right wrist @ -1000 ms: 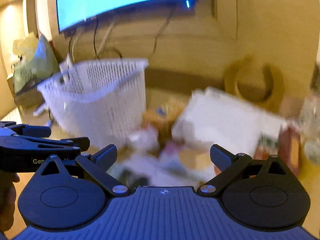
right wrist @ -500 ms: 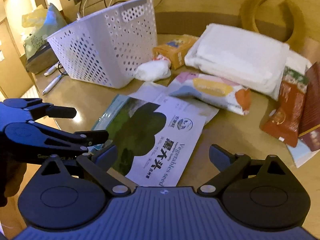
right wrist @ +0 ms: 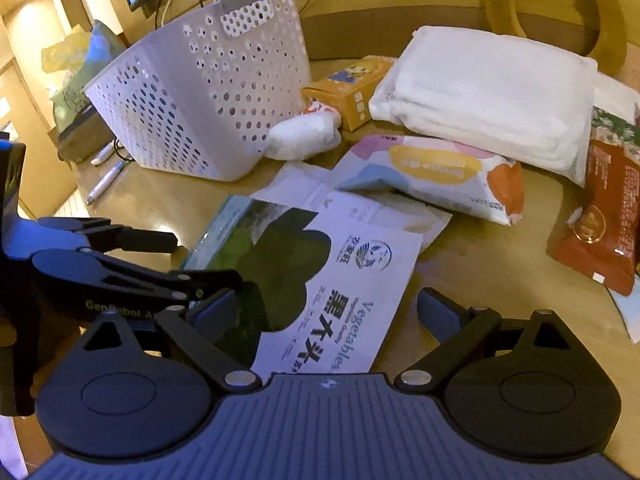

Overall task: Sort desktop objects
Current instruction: 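Grasp the green seed packet edge with the left tool while the right tool grasps its other edge, then lift the seed packet with both tools and carry it over the basket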

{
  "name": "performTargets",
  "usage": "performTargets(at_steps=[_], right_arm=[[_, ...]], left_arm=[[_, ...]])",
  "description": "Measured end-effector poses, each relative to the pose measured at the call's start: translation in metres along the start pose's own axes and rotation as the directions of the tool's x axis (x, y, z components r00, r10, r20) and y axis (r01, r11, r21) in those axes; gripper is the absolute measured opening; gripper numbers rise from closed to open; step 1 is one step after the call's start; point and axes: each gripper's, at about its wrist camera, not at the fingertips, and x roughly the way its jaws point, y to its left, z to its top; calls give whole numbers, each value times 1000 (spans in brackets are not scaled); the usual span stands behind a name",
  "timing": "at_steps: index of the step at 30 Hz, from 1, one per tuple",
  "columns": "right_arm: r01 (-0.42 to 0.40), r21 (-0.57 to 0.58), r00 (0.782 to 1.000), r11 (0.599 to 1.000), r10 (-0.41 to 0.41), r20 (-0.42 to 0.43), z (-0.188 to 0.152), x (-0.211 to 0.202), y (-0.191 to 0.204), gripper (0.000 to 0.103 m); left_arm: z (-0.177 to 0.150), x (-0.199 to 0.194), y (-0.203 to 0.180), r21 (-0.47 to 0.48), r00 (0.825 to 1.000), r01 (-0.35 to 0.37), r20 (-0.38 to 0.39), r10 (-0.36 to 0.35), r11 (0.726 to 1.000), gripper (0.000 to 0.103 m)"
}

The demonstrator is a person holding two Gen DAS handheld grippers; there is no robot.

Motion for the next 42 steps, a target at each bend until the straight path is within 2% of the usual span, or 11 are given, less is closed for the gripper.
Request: performTargets(at_steps=[4,6,8,9,11,15,16,19,25,29,42], right_arm=[[-23,-8,1000,1000,23,10,3,1,-1,82],[4,21,1000,1000,-4,20,4,0,-4,76],[13,77,999,997,-16,36,4,-3,-12,58],[18,102,999,995,-23,40,4,-4,-17,53],[45,121,998,992,-50,38,5,-5,-23,31],[79,100,996,992,-84,41,5,-5,-22,25],[85,97,995,992,-90,46,5,-5,-21,22],[108,101,990,989,-117,80,5,-11,-19,8],[118,55,984,991,-124,128,9,-19,-12,7],[132,70,978,989,-142,155,14,-21,-15,7],[175,69,956,982,-187,227,32,-44,-23,6]], left_arm=[[0,-2,-9,32,999,17,27,-18,999,80],[0,-3,-12,33,999,-1,41,0,999,71],[-1,-4,-9,3,999,-3,50,3,1000,63],[-1,-5,-6,-9,999,-5,53,5,1000,60],[1,-5,-4,-18,998,-15,54,16,1000,52],[4,-6,-2,-33,997,-50,64,52,998,36],[5,-7,-2,-35,995,-63,69,66,997,30],[5,-11,0,-37,994,-72,79,74,997,22],[7,-14,1,-51,994,-73,83,77,996,7],[12,-15,1,-65,992,-76,97,82,995,2],[46,-36,-23,-10,980,-77,186,77,997,1]])
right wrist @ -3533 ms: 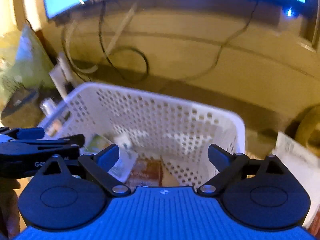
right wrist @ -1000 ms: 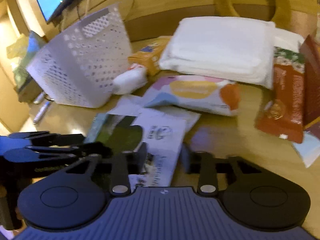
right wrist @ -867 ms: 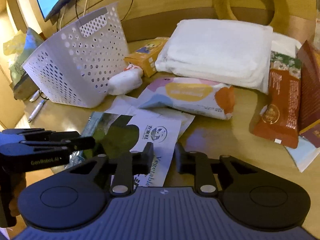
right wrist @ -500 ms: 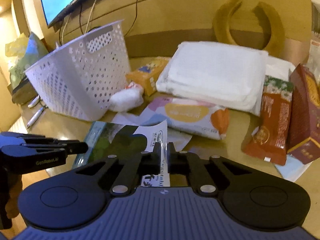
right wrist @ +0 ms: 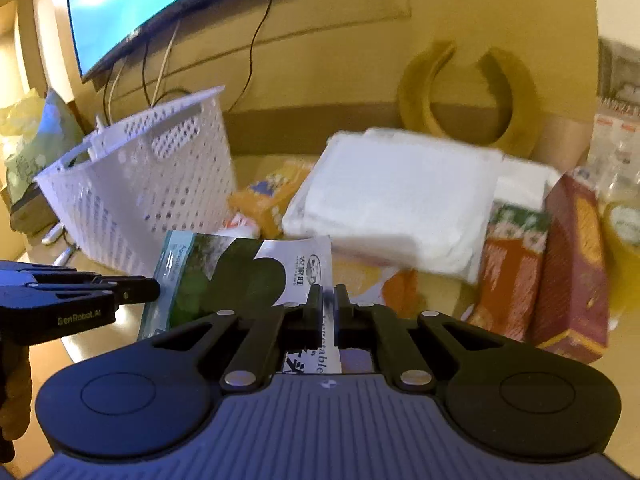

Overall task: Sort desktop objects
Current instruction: 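Lift the seed packet with both tools and carry it over the basket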

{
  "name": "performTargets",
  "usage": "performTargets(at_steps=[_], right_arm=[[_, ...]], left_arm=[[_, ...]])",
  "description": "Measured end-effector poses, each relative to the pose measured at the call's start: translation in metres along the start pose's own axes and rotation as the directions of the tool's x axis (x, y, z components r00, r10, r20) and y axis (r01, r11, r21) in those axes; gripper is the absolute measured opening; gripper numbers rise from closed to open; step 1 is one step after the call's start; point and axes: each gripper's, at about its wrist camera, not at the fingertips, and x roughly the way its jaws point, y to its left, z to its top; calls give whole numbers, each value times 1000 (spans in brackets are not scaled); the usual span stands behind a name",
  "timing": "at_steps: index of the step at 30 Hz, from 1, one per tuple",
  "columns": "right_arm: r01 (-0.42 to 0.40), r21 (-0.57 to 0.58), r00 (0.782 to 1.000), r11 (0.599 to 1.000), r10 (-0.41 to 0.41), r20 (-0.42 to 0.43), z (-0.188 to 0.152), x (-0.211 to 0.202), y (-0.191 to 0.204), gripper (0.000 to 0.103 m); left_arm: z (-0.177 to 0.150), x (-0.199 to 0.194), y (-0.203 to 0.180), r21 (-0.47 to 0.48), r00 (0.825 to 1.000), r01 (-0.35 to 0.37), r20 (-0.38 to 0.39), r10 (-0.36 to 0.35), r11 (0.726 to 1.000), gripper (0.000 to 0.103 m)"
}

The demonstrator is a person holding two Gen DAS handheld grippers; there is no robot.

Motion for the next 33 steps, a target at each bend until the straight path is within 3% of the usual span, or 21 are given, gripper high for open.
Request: performTargets(at_steps=[7,18,24,33], right_arm=[[27,-3,995,1000,-26,95,24,-26,-9,6],[57,-18,970,998,-51,236,67,-60,-14,6],[38,-51,958,998,-22,285,91,-64,6,6],[-40,-98,944,994,70,324,135,-45,63,6]], left_arm=[[29,-17,-21,42,997,10,77,-13,999,2],[74,-42,-38,83,983,5,181,-20,997,2],[94,-56,-18,50,973,-31,232,19,998,2],[120,-83,44,-9,950,-121,289,118,993,4]])
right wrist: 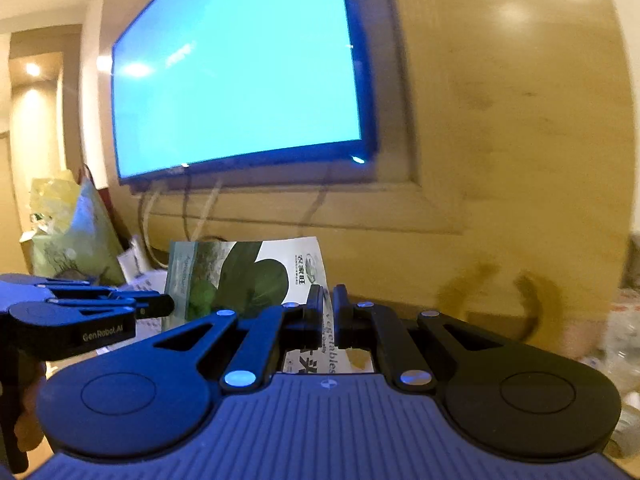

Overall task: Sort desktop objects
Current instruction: 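Lift the seed packet with both tools and carry it over the basket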

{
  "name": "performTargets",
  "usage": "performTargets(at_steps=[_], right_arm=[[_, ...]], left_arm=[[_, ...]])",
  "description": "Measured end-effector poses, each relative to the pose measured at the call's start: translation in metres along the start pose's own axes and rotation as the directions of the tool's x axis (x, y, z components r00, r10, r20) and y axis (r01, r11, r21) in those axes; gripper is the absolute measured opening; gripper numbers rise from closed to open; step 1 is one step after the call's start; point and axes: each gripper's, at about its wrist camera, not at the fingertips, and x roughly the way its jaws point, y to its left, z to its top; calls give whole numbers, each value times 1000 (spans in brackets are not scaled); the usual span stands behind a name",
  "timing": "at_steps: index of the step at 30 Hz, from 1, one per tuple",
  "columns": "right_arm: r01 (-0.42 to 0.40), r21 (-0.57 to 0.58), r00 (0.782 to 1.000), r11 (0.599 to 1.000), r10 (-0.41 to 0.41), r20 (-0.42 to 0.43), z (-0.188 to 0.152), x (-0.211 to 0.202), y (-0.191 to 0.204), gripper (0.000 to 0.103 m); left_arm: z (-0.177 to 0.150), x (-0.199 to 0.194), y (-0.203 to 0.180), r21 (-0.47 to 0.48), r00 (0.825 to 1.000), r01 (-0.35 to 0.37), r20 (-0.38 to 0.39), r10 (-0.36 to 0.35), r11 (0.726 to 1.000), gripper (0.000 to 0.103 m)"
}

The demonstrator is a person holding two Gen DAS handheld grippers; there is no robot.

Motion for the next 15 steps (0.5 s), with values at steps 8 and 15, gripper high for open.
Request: performTargets(at_steps=[8,15], right_arm=[[-83,-24,996,996,83,-26,20,55,61,6],[-99,-5,988,995,97,-118,13,106,100,6]], left_arm=[[9,19,77,-14,994,-104,-32,104,994,5],[5,48,133,-13,988,-130,-81,129,991,7]])
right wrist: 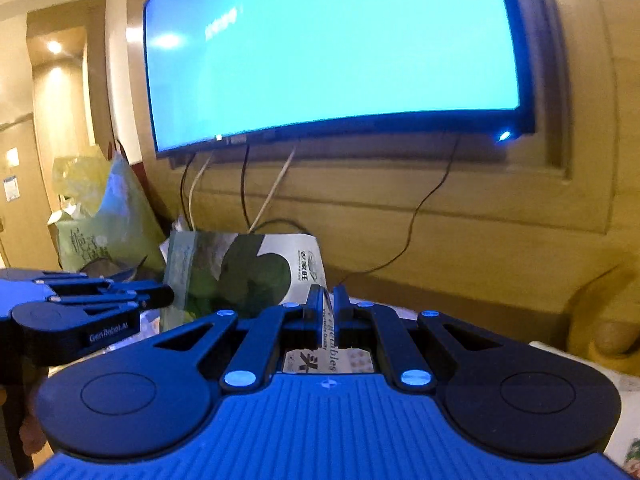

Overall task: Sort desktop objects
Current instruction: 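Lift the seed packet with both tools and carry it over the basket, then lower the seed packet into the basket and open both tools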

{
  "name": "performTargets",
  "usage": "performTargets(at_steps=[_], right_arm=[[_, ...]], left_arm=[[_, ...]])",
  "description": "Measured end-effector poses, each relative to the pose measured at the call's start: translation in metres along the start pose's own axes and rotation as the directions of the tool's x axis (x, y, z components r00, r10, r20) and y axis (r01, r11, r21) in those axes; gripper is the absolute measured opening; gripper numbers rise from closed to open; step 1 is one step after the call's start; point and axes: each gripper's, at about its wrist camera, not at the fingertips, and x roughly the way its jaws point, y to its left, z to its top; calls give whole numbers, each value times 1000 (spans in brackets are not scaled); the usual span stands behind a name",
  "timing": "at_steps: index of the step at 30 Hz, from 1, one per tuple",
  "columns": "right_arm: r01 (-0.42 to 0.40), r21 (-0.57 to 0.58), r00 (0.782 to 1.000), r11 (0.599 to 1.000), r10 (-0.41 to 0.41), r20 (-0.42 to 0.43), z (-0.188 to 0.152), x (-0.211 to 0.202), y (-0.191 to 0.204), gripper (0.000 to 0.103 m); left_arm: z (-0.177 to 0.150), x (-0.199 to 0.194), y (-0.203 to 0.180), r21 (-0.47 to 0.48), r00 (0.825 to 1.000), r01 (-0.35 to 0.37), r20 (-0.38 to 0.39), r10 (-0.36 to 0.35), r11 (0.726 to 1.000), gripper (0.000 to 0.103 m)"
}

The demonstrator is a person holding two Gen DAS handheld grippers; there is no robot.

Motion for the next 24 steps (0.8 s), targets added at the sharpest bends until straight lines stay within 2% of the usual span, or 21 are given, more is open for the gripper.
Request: performTargets(at_steps=[3,7,10,11,13,17,18,20,24], right_arm=[[3,-5,999,1000,-3,-35,-3,16,10,6],[16,-17,996,1000,-17,-88,-7,33,16,6],[46,-19,989,999,-48,-142,-13,48,19,6],[57,-14,986,998,-58,-159,-15,53,19,6],[77,-1,981,997,-76,-181,-18,59,18,6],[110,9,962,994,-104,-250,-23,77,18,7],[118,10,958,993,-111,-265,-25,81,18,10],[118,5,947,993,-111,-303,-28,88,21,9],[133,-6,931,991,-127,-343,-32,97,28,9]], left_arm=[[-4,18,11,-2,999,8,-32,-8,1000,7],[-11,42,16,10,996,30,-88,-30,999,14],[-18,60,16,32,990,53,-133,-48,998,15],[-21,64,16,38,988,62,-146,-56,997,20],[-24,75,17,41,982,83,-172,-75,996,21],[-30,90,17,39,970,103,-227,-91,994,23],[-31,93,17,41,966,119,-236,-106,992,23],[-33,100,14,47,954,146,-271,-128,988,25],[-37,102,6,61,947,160,-292,-135,985,28]])
